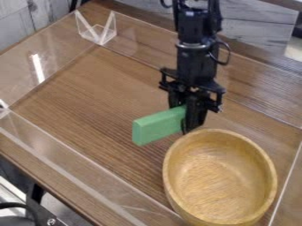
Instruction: Put the green block in the brown bowl
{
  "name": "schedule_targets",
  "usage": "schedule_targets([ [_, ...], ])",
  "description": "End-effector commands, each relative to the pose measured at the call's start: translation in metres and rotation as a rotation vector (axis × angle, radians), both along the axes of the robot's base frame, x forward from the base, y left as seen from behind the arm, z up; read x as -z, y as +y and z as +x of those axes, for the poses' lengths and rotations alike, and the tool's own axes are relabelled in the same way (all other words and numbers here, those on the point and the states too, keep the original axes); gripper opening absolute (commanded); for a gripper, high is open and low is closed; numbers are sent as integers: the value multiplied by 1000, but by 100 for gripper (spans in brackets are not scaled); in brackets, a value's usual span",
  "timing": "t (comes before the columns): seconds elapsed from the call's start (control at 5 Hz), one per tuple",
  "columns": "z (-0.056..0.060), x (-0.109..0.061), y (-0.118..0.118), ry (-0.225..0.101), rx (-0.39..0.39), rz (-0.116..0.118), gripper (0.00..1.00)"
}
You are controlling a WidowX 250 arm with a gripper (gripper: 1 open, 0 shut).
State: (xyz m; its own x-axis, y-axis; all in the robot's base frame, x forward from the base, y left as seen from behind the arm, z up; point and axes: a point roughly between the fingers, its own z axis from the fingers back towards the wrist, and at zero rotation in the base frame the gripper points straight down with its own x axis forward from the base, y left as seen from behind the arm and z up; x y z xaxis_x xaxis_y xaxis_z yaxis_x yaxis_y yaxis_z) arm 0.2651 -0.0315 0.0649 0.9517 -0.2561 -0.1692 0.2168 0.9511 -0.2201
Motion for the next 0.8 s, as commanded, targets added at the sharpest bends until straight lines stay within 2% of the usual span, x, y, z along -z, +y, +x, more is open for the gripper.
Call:
schedule_targets([
  [0.0,-1,-26,4,-69,-12,-4,0],
  [0.4,-15,-40,5,-83,-14,-5,0],
  [0.6,-21,-40,5,-90,-11,-4,0],
])
